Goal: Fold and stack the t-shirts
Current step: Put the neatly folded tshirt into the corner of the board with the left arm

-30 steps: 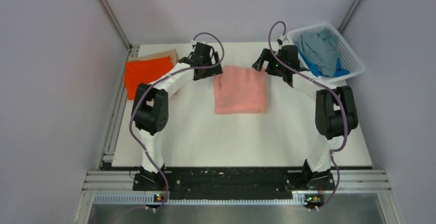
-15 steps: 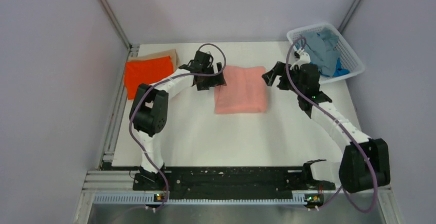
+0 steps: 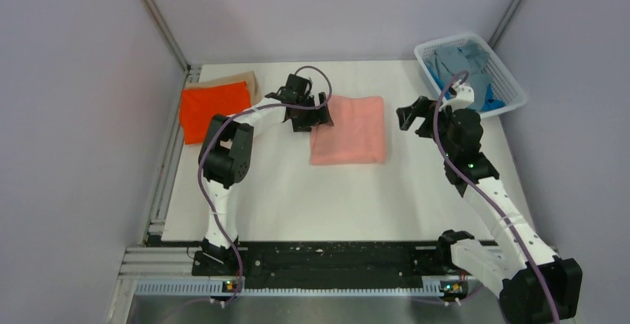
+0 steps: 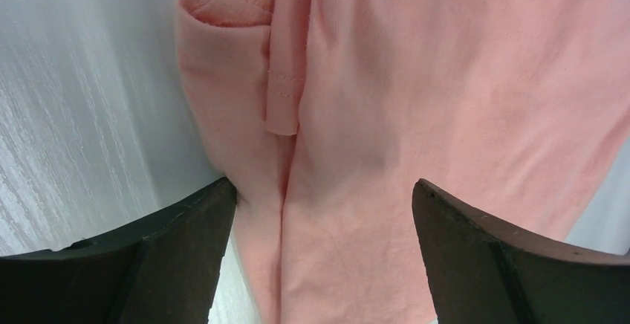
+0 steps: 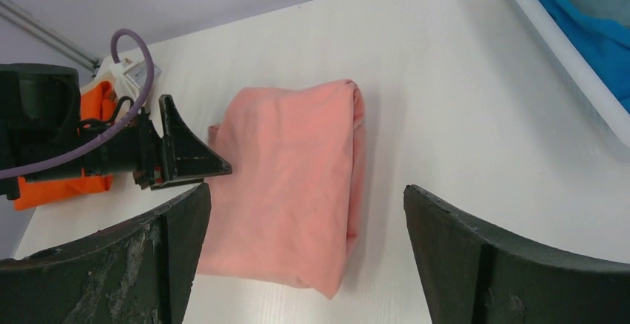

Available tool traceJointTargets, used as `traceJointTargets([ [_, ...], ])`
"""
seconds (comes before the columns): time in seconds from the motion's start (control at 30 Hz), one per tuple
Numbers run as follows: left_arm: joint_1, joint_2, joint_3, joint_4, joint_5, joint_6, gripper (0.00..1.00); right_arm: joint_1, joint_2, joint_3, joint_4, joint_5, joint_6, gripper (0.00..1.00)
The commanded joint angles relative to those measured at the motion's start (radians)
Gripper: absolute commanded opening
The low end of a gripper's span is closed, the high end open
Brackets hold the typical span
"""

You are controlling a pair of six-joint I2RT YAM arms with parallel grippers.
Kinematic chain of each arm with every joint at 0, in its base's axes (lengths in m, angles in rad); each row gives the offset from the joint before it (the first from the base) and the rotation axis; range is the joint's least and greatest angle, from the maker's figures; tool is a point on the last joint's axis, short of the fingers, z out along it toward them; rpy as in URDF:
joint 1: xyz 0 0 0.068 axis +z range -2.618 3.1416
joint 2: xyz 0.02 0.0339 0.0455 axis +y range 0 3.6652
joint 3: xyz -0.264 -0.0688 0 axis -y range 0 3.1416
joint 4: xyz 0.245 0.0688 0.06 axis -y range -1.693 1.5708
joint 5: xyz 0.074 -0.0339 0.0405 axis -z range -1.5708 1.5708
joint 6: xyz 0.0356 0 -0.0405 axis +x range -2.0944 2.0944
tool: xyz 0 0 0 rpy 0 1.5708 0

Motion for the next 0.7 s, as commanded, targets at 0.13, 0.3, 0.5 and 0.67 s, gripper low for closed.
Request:
traceJointTargets([
  [0.13,-0.039,0.058,0.029,-0.026,-0.063,0.008,0.81,0.000,0.011,-0.001,-0.015,0.025,-0.024,0.99],
  [0.3,-0.110,0.118,0.112,-0.127,-0.220,0.013,0.72,0.000,0.002,-0.006,-0.023,0.056,-0.032,0.99],
  [0.5,-0.203,0.230,0.266,-0.249,-0.381,0.009,0.45,0.000,-0.002,-0.011,-0.025,0.069,-0.039,0.99],
  [0.67,-0.214,0.255,0.351,-0.297,-0.455,0.011,0.00,0.000,-0.013,-0.016,-0.025,0.086,-0.047,0.99],
])
